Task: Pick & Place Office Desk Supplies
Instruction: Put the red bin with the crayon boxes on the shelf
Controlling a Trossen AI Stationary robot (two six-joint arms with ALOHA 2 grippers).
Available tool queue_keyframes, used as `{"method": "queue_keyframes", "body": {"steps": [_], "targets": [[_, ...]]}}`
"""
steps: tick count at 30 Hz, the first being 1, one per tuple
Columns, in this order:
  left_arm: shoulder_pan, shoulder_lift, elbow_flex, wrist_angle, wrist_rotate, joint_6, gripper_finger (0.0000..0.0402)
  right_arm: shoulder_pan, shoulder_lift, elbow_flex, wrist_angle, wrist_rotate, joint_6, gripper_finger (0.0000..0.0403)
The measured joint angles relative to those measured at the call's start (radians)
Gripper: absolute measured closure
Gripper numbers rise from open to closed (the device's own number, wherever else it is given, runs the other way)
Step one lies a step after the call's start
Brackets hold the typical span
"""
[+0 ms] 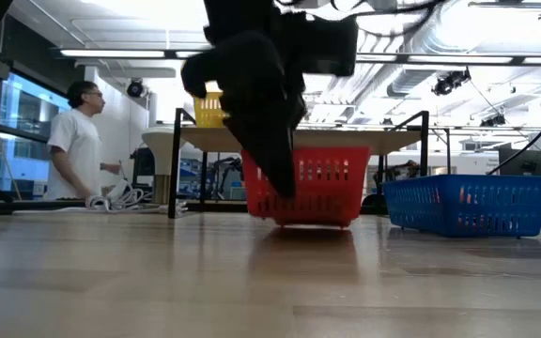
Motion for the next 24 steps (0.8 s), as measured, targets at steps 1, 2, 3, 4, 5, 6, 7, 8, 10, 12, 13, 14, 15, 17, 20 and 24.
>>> {"method": "queue_keyframes", "body": {"steps": [1, 2, 3, 4, 5, 6, 7, 8, 10, 12, 13, 14, 15, 17, 20, 24], "targets": [[-0.003, -0.008, 0.0, -0.002, 0.001, 0.0, 0.0401, 0.0, 0.0, 0.0, 0.0, 0.0, 0.0, 0.0256], [-0.004, -0.016, 0.0, -0.006, 0.0, 0.0, 0.0401, 0.0, 0.0, 0.0, 0.0, 0.0, 0.0, 0.0256], [-0.004, -0.024, 0.0, -0.008, -0.001, 0.0, 0.0401, 0.0, 0.0, 0.0, -0.001, 0.0, 0.0, 0.0256], [-0.004, -0.033, 0.0, -0.011, -0.001, 0.0, 0.0401, 0.0, 0.0, 0.0, 0.0, 0.0, 0.0, 0.0256], [-0.004, -0.041, 0.0, -0.021, -0.001, 0.0, 0.0401, 0.0, 0.0, 0.0, 0.0, 0.0, 0.0, 0.0256], [-0.004, -0.049, 0.0, -0.029, -0.002, 0.0, 0.0401, 0.0, 0.0, 0.0, 0.0, 0.0, 0.0, 0.0256], [-0.004, -0.058, 0.0, -0.032, -0.007, 0.0, 0.0401, 0.0, 0.0, 0.0, 0.0, 0.0, 0.0, 0.0256], [-0.004, -0.066, 0.0, -0.039, -0.013, -0.001, 0.0401, 0.0, 0.0, 0.0, 0.0, 0.0, 0.0, 0.0256], [-0.003, -0.085, 0.0, -0.056, -0.026, -0.003, 0.0401, 0.0, 0.0, 0.0, 0.0, 0.0, 0.0, 0.0256], [-0.002, -0.101, 0.0, -0.063, -0.03, -0.003, 0.0401, 0.0, 0.0, 0.0, 0.0, 0.0, 0.0, 0.0256], [-0.002, -0.108, 0.0, -0.07, -0.03, -0.003, 0.0401, 0.0, 0.0, 0.0, 0.0, 0.0, 0.0, 0.0256], [-0.002, -0.115, 0.0, -0.075, -0.03, -0.003, 0.0401, 0.0, 0.0, 0.0, 0.0, 0.0, 0.0, 0.0256], [-0.003, -0.123, 0.0, -0.079, -0.03, -0.003, 0.0401, 0.0, 0.0, 0.0, 0.0, 0.0, 0.0, 0.0256], [-0.003, -0.14, 0.0, -0.087, -0.03, -0.003, 0.0401, 0.0, 0.0, 0.0, 0.0, 0.0, 0.0, 0.0256], [-0.003, -0.166, 0.0, -0.101, -0.03, -0.004, 0.0401, 0.0, 0.0, 0.0, 0.0, 0.0, 0.0, 0.0256], [-0.003, -0.197, 0.0, -0.107, -0.037, -0.006, 0.0401, 0.0, 0.0, 0.0, 0.0, 0.0, 0.0, 0.0256]]}}
